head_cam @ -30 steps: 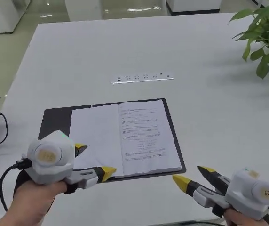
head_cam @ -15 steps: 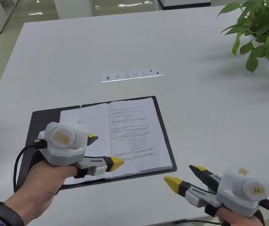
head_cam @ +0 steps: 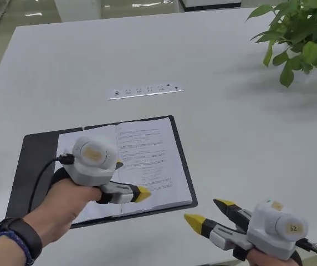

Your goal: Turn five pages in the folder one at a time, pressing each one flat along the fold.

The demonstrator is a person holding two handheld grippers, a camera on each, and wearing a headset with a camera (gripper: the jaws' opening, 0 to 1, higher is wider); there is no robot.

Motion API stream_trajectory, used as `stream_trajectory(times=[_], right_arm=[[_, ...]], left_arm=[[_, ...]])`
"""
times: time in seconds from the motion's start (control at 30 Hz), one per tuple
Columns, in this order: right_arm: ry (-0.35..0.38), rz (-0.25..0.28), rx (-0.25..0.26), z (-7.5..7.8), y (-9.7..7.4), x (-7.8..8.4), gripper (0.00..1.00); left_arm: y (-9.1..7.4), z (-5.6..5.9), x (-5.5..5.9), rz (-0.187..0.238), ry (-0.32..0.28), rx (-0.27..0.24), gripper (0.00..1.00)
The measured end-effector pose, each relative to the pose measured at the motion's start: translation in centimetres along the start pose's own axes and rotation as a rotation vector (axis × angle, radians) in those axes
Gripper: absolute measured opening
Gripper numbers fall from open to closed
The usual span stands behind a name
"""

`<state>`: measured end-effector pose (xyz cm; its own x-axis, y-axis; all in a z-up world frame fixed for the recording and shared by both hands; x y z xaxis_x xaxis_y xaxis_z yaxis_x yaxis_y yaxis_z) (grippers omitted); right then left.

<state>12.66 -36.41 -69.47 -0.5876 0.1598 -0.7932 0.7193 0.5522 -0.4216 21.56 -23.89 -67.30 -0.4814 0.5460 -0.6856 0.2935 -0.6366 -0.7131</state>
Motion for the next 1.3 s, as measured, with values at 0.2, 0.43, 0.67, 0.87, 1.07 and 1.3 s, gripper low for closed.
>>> stream_trajectory(times=[0.2,0.43,0.67,0.87,1.07,1.3], right_arm=[[0.020,-0.013,-0.001,0.5,-0.3,0.6,0.60],[0.022,-0.040,-0.009,0.9,-0.6,1.0,0.59],[0.016,-0.049,-0.020,0.9,0.0,0.7,0.59],[0.017,-0.061,-0.025,1.1,0.1,0.9,0.59],[0.009,-0.083,-0.016,1.5,-0.3,1.4,0.59],[0.034,-0.081,-0.009,2.0,0.1,1.9,0.58]], left_arm=[[3.2,0.7,0.0,-0.017,0.003,0.027,0.65],[6.4,0.9,-0.8,0.001,-0.017,0.019,0.63],[9.3,1.4,-0.7,0.000,0.031,0.010,0.62],[11.6,2.6,0.7,-0.047,0.085,0.019,0.63],[12.7,2.2,2.5,-0.084,0.191,-0.027,0.61],[12.6,1.4,2.3,-0.051,0.168,-0.017,0.58]])
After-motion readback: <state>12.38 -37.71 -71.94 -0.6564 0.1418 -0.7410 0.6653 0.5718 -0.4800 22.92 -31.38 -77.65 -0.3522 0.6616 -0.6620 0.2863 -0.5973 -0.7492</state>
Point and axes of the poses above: the centre of the closed fingertips' face, and the gripper's own axes: y roughly forward along the fingers, z roughly to its right, x roughly out of its underside, the point moved 1 cm from there along -y, roughly backward along the fingers
